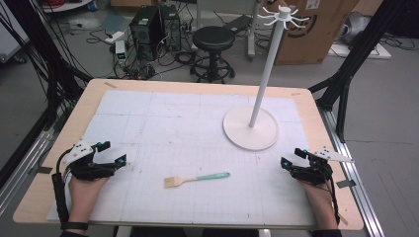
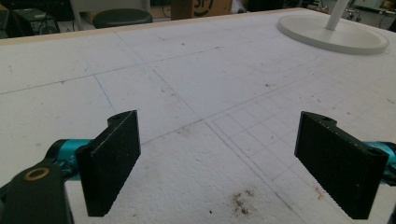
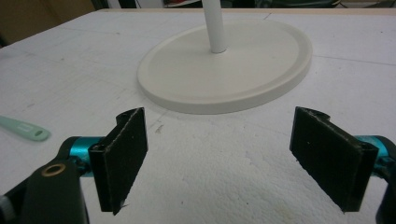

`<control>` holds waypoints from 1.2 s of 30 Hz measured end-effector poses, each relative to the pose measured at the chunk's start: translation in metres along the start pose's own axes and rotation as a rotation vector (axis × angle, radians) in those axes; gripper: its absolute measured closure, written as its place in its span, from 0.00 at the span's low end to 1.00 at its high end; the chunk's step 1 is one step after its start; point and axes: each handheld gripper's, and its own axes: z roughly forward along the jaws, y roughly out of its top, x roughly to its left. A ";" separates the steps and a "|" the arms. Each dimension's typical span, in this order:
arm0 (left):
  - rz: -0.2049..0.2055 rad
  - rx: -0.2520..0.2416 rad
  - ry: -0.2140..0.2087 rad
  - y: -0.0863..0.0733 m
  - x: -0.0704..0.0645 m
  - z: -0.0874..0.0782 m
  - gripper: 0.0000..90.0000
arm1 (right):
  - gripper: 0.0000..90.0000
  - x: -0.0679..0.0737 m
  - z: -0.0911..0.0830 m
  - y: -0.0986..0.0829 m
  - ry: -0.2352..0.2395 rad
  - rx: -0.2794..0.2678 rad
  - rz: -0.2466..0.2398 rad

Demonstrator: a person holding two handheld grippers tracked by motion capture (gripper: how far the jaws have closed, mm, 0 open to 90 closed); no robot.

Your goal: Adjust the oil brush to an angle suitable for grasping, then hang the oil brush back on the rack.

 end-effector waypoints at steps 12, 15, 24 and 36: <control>-0.033 -0.020 -0.027 0.002 -0.001 0.000 0.16 | 0.21 0.001 0.001 0.000 0.004 0.007 -0.019; -0.042 -0.035 -0.037 0.005 -0.001 -0.002 0.16 | 0.21 0.001 0.001 0.000 0.005 0.006 -0.017; -0.049 -0.057 -0.070 0.010 -0.005 0.000 0.16 | 0.21 0.002 0.001 0.000 0.002 0.005 -0.021; -0.034 -0.063 -0.153 0.023 -0.014 -0.001 0.16 | 0.21 0.002 0.001 0.000 0.002 0.007 -0.012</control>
